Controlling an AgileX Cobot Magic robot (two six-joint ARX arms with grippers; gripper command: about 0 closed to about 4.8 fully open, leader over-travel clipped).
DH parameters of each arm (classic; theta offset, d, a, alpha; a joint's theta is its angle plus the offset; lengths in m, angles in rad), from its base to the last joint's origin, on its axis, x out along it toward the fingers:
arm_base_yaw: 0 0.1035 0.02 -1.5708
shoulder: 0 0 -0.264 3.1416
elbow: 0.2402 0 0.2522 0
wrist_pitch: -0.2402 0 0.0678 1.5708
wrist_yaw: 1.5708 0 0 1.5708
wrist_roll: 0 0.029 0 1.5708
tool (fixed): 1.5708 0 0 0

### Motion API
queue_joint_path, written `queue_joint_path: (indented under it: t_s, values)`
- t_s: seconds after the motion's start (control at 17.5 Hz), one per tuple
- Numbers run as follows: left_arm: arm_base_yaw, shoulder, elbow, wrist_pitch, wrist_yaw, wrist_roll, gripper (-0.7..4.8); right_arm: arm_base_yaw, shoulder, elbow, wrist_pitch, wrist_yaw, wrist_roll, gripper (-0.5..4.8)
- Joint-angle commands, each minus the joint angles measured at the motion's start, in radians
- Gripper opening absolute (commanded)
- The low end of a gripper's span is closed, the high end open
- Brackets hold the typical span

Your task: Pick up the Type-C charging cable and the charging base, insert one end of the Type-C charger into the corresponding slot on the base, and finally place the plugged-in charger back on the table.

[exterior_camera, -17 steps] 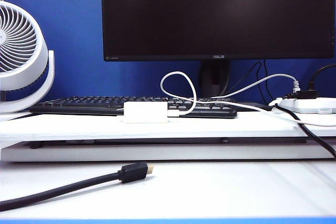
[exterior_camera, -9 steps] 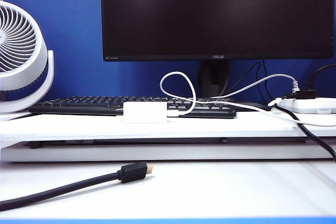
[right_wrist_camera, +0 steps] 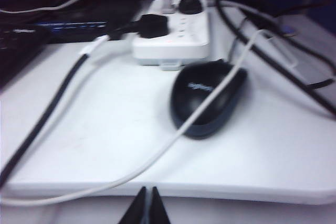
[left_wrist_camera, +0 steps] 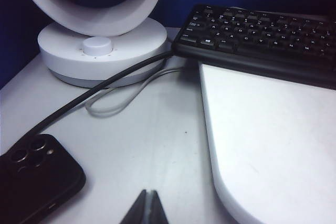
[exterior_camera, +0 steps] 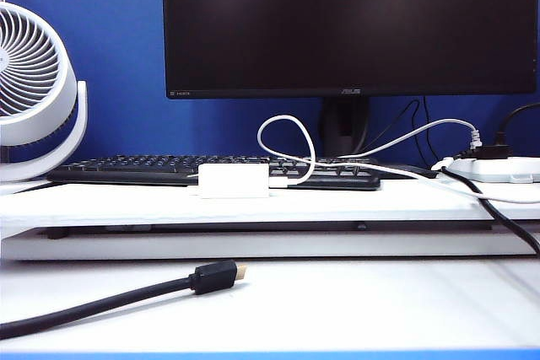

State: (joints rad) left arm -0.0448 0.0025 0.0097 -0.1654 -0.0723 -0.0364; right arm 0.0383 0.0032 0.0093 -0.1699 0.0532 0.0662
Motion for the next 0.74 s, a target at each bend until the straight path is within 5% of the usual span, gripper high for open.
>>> queue_joint_path:
  t_s: [0.06, 0.74]
  values:
    - [0.002, -0.002, -0.001, -0.012, -0.002, -0.001, -0.05, -0.042, -0.001, -0.007, -0.002, -0.097, 0.009, -0.05]
    - [0.002, -0.002, -0.001, -0.013, -0.002, -0.001, -0.05, -0.042, -0.001, -0.007, -0.004, -0.053, 0.009, -0.05]
